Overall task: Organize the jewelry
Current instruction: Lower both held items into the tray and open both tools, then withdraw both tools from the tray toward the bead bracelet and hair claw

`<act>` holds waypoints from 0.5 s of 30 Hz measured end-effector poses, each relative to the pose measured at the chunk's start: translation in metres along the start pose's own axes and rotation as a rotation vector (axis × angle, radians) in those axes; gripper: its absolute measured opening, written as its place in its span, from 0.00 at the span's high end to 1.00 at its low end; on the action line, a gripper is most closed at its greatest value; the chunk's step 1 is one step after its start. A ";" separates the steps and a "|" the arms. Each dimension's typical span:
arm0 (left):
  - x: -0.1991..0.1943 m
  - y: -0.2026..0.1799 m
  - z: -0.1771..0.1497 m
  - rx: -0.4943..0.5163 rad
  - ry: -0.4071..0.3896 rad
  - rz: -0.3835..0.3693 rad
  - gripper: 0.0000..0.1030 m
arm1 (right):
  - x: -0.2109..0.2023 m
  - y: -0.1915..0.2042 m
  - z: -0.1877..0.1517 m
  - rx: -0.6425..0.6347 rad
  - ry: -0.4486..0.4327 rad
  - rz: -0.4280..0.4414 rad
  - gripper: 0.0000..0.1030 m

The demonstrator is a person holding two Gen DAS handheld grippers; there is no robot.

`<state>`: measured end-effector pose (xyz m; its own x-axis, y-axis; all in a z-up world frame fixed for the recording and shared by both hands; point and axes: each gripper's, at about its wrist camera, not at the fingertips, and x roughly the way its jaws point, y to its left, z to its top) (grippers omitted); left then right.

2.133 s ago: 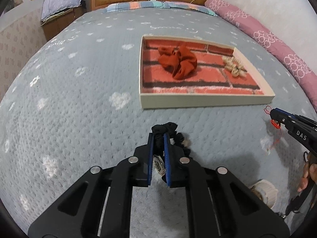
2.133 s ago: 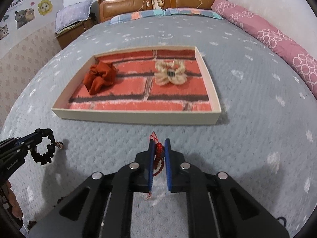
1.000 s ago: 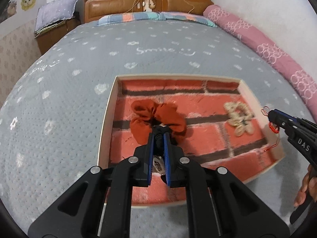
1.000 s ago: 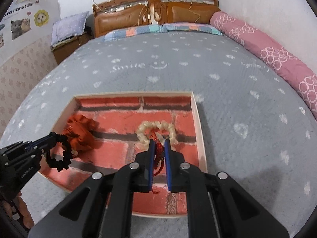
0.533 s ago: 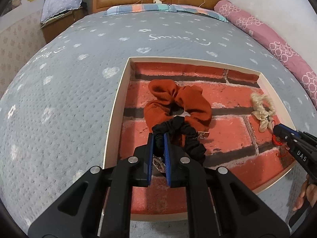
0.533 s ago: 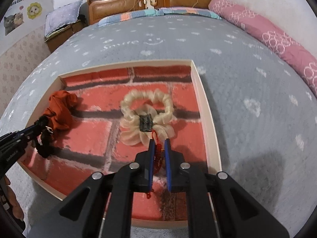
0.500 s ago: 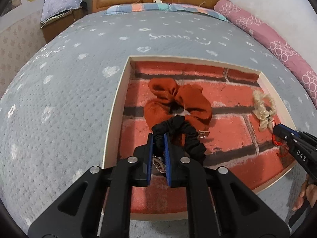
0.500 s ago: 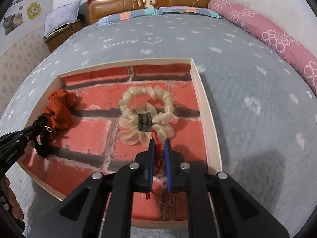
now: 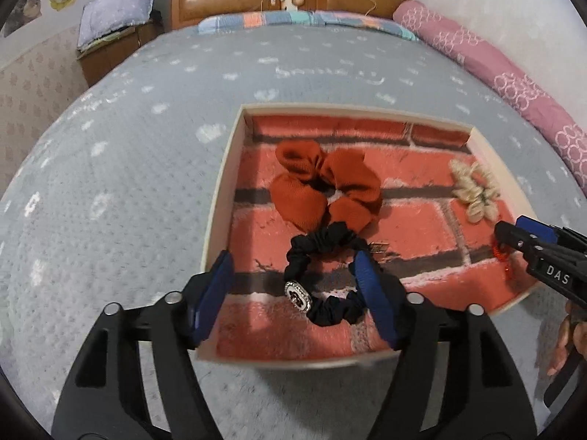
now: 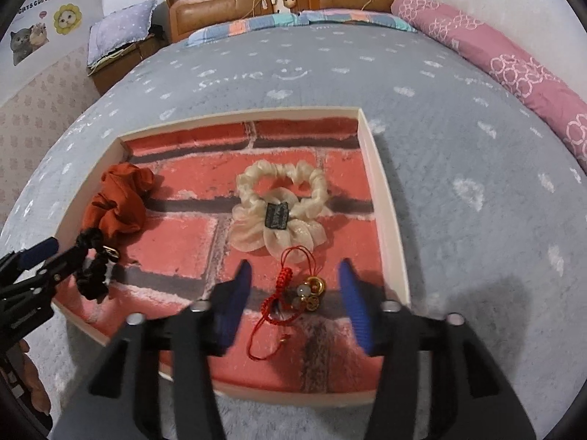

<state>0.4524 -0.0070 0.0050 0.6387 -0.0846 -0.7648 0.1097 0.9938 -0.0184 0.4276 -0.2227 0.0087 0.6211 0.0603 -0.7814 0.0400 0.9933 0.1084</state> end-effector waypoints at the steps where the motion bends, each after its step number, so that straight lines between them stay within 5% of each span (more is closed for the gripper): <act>1: -0.009 0.001 0.000 0.001 -0.008 -0.006 0.28 | -0.004 -0.001 0.001 0.000 -0.003 0.007 0.50; 7: -0.061 0.008 -0.001 -0.007 -0.066 -0.016 0.09 | -0.053 -0.007 0.008 -0.027 -0.056 0.044 0.33; 15: -0.140 0.020 -0.012 -0.062 -0.110 -0.011 0.05 | -0.144 -0.024 0.006 -0.042 -0.146 0.045 0.19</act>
<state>0.3557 0.0251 0.1037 0.7179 -0.0992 -0.6891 0.0720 0.9951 -0.0682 0.3419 -0.2553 0.1221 0.7288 0.0932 -0.6783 -0.0216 0.9933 0.1133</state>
